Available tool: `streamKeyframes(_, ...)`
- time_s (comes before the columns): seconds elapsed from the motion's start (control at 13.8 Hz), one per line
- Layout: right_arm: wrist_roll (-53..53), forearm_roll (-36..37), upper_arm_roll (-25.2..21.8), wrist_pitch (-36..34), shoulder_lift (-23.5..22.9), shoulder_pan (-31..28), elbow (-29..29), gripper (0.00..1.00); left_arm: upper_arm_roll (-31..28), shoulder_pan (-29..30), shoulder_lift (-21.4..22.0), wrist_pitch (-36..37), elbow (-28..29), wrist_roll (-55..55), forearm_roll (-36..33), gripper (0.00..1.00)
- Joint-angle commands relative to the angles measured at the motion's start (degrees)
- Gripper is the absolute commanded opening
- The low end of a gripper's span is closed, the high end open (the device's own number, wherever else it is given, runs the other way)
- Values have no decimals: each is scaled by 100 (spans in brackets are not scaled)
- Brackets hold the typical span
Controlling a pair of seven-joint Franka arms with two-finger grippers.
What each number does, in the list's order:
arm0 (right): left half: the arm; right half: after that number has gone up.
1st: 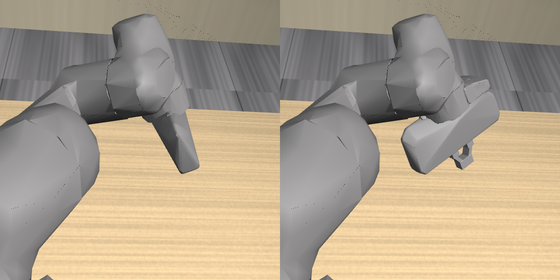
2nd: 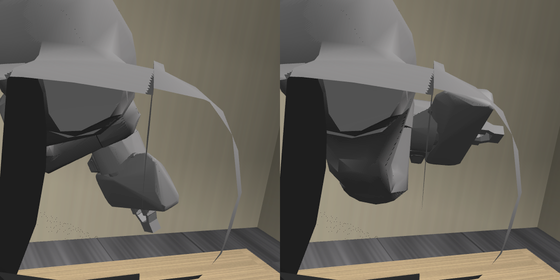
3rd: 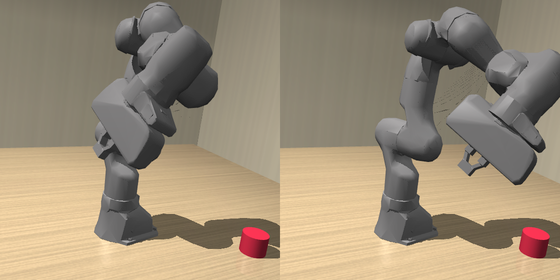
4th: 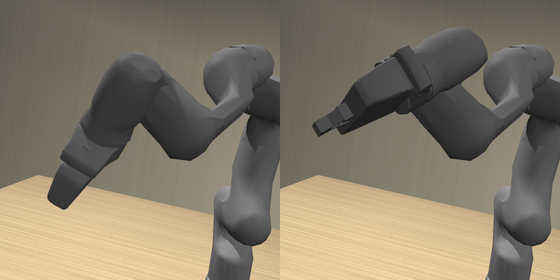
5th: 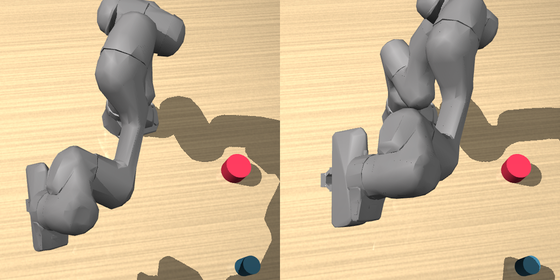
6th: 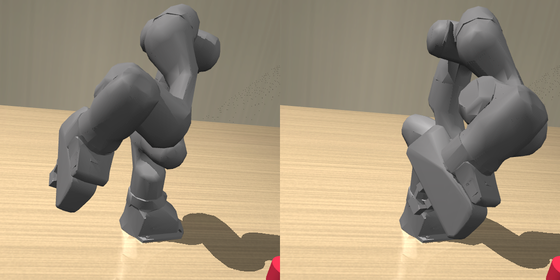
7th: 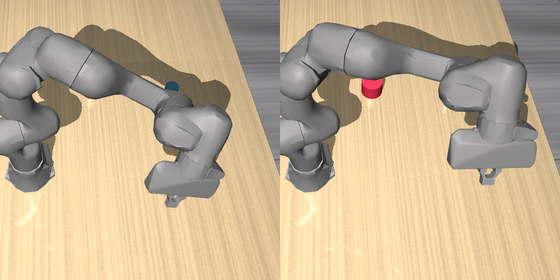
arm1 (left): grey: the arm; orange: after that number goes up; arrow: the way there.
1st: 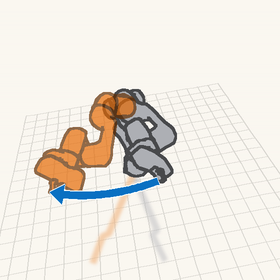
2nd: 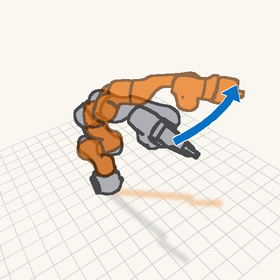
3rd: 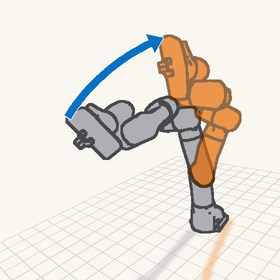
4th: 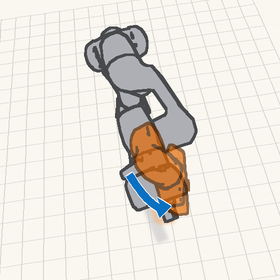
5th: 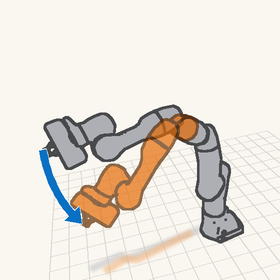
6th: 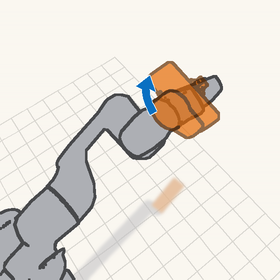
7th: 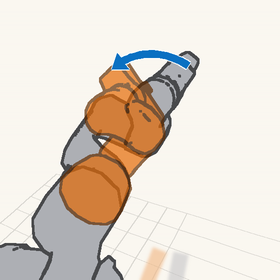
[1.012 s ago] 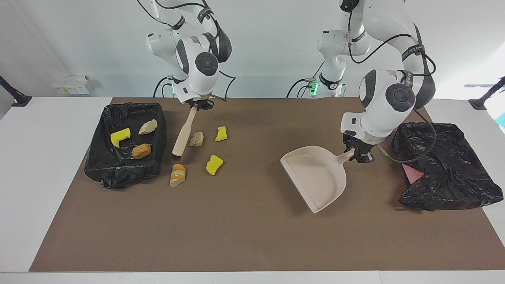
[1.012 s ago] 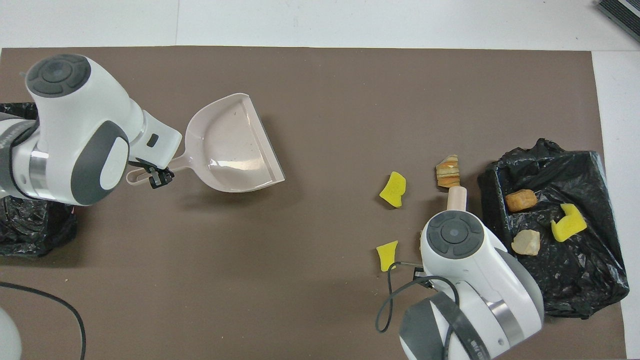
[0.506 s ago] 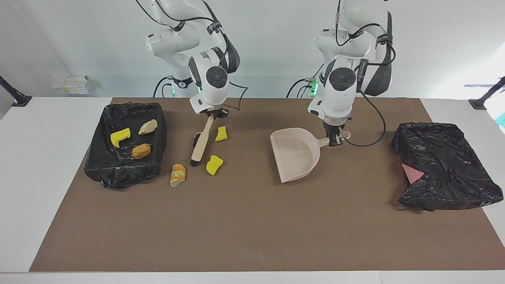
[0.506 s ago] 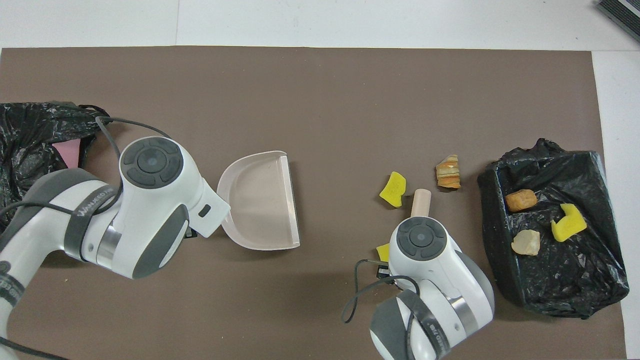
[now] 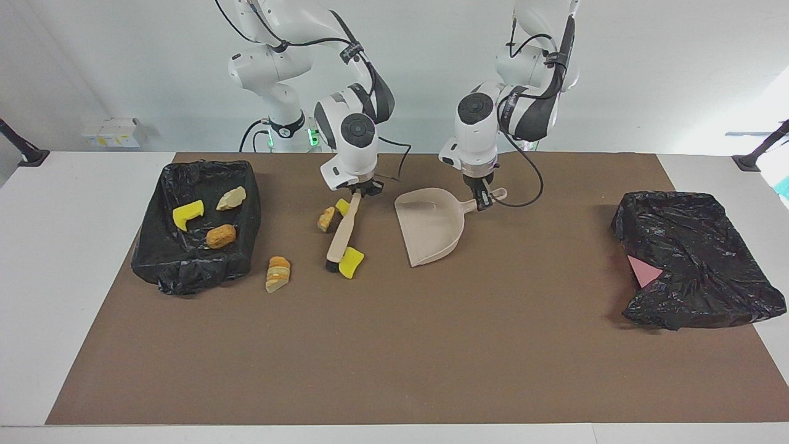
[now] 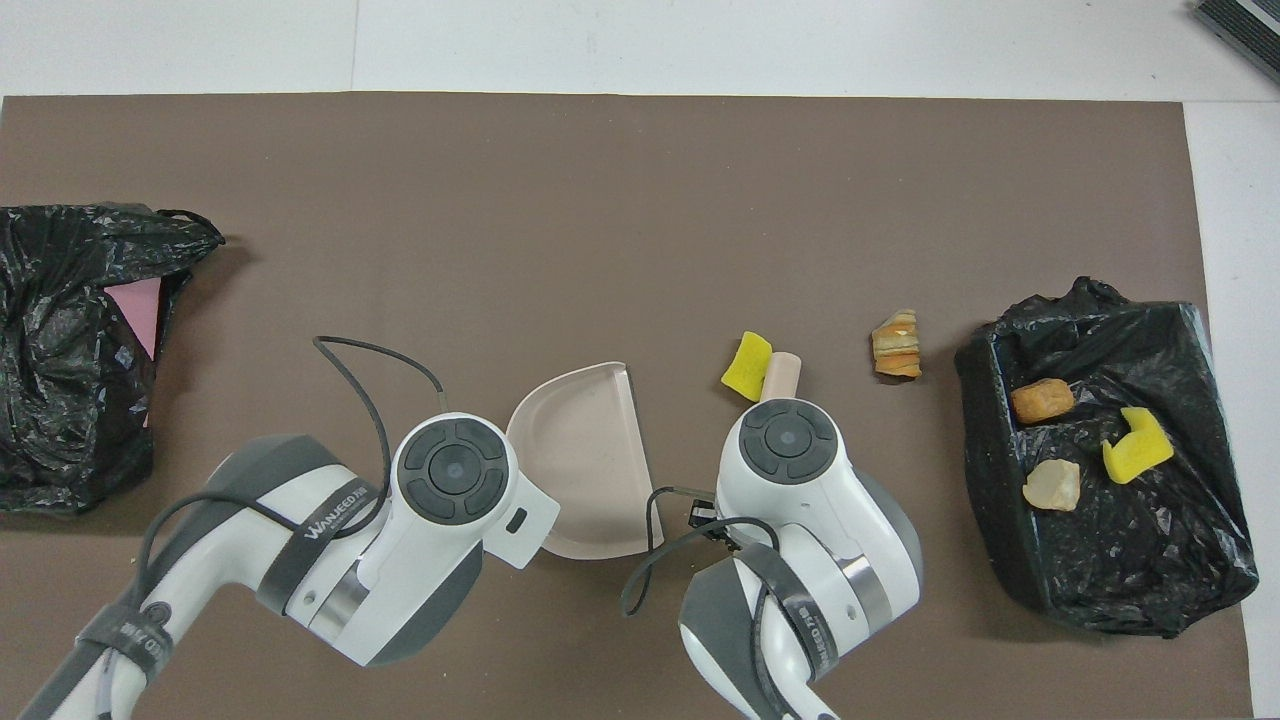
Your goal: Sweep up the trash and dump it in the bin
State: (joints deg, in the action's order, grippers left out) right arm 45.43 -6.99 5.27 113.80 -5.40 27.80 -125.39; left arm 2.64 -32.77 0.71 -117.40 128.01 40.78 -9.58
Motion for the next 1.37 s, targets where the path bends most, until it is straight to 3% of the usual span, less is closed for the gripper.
streamKeyframes(0.0,10,-198,10,-322,-233,164,513,0,-88,-107,140,-126,163,-342,-123,0)
streamKeyframes(0.29,-7,-207,10,-1138,-251,129,1252,0,-97,-37,105,-125,119,-623,-123,0)
streamKeyframes(0.43,-51,-102,-8,-1342,-164,103,1324,0,-106,16,88,-90,101,-694,-115,0)
streamKeyframes(0.94,-299,303,-43,-2431,135,-161,982,0,-106,165,-159,305,-382,-1089,-115,0)
streamKeyframes(1.3,564,356,-8,-2056,714,-144,-36,0,-106,130,-422,402,-610,-1160,-123,0)
